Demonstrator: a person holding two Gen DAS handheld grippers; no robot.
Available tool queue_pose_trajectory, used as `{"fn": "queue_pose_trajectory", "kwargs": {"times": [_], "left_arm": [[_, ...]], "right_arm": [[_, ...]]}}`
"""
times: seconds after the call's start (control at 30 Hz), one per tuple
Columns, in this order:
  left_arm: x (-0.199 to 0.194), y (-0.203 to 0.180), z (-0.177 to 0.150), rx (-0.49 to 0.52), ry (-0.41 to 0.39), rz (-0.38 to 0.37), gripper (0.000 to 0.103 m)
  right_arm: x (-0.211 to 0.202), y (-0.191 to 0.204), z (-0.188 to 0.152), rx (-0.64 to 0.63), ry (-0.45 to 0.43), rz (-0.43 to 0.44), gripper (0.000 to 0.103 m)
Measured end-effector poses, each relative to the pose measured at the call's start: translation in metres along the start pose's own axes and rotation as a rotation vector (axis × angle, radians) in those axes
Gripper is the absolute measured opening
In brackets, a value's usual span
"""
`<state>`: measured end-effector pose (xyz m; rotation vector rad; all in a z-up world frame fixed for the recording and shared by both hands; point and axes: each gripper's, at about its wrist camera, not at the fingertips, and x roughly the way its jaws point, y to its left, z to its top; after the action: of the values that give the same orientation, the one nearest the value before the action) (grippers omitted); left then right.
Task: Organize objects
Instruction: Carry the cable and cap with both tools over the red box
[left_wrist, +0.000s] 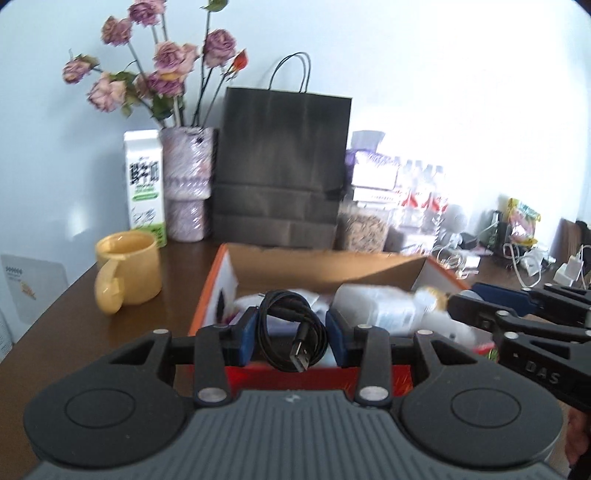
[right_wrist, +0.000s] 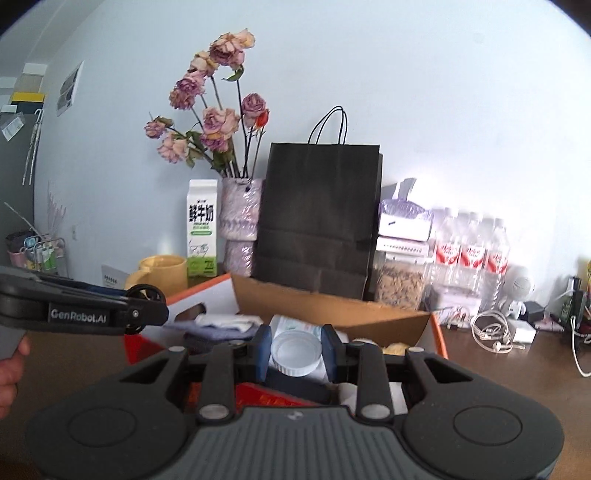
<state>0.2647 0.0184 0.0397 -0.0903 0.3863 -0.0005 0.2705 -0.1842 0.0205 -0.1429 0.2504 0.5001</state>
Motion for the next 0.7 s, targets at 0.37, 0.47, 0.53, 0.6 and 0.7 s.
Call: {"fn": "queue_pose_trajectory", "kwargs": {"times": [0.37,0.47,0.53,0.6,0.7], "left_arm": [[0.062,-0.017,0.027,-0.014,-0.010,-0.020,0.040],[0.081,-0.017,0.031,-0.033,-0.002,-0.021,0.040],[0.093,-0.017,0.032,-0.034,0.008,-0.019,0.040],[0.101,-0.017,0.033,-0.028,0.016,-0.020,0.040],[0.107,-0.015,0.030,-0.020,0.032,-0.023,0.040]], "right_arm": [[0.063,-0.037,0.018,0.034,0.000,-0.019,0.028],[0.082,-0.047,0.015,0.063,0.021,-0.017,0.028],[0.092,-0.050,0.014,0.065,0.031,-0.022,0.028],[0.099,-0.053,0.013,0.070,0.040,-0.020,0.028],[0.105,-0.054,0.010,0.072,0.054,-0.012,0.028]]}}
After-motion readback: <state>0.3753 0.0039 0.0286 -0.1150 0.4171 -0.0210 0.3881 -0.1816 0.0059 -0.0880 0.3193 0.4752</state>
